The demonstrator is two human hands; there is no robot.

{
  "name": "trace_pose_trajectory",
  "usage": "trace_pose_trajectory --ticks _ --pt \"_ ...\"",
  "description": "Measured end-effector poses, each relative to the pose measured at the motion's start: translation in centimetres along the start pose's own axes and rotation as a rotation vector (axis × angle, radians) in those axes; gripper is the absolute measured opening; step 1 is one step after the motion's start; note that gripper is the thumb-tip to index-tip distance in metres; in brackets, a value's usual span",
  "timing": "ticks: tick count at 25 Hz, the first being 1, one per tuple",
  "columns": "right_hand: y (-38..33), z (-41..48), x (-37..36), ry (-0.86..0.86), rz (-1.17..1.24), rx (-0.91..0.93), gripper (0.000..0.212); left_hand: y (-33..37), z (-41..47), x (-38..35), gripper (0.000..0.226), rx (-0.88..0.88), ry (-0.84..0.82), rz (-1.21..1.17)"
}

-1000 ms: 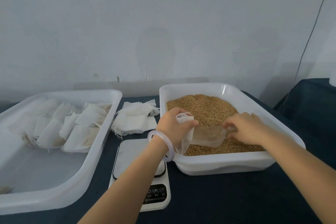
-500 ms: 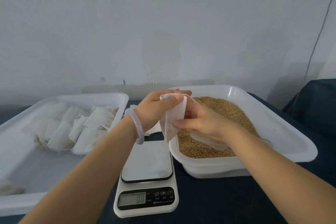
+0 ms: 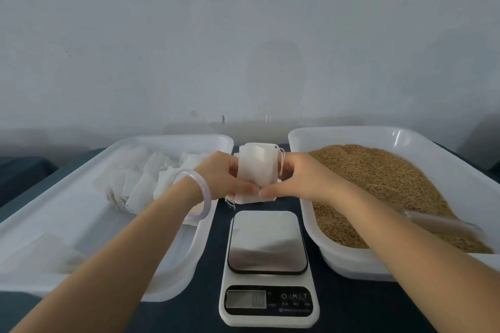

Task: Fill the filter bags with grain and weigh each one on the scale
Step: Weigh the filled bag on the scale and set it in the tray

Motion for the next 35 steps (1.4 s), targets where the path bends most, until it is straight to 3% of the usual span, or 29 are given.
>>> trace_pose_trajectory --ticks 3,7,11,18,22,25,30,35 --pt "0.5 0.2 -0.6 0.002 -0.100 -0.010 0.023 -1.0 0.1 -1.1 0.015 0.005 -0.057 0.018" --pt "1.0 0.3 -1.3 -0.050 -0.247 -0.054 0.027 -1.1 0.3 -1.6 0.027 0.039 -0.015 0.219" --pt "2.1 0.1 -1.9 -0.109 -0.392 -0.125 0.021 -0.8 0.6 -3.2 0.036 0.024 -0.110 0.286" --pt "2.0 -0.3 -2.5 -0.124 -0.544 -0.195 0.046 -1.0 0.3 -3.8 0.032 0.018 -0.131 0.452" --pt "2.5 0.5 -3.7 -0.210 -0.761 -0.283 0.037 -0.8 0.5 -5.1 0.032 0.045 -0.206 0.610" --pt "2.5 1.1 -4.1 -0.242 -0.844 -0.314 0.027 -0.3 0.7 -5.9 0.015 0.058 -0.252 0.680" --pt "2.4 1.5 -4.5 -0.282 -0.881 -0.343 0.021 0.2 0.8 -6.5 0.040 0.039 -0.273 0.734" --pt "2.4 1.3 -4.3 -0.244 -0.859 -0.310 0.012 -0.4 1.0 -6.6 0.014 0.046 -0.284 0.706"
Point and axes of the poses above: each hand's wrist, its own z-axis towards the middle knuckle, its own x-axis out of the back of the hand, y = z × x, the point moved 10 cm from there along z, towards the middle knuckle, and after that the axes turned 14 degrees about -y, right-handed, at the moved point
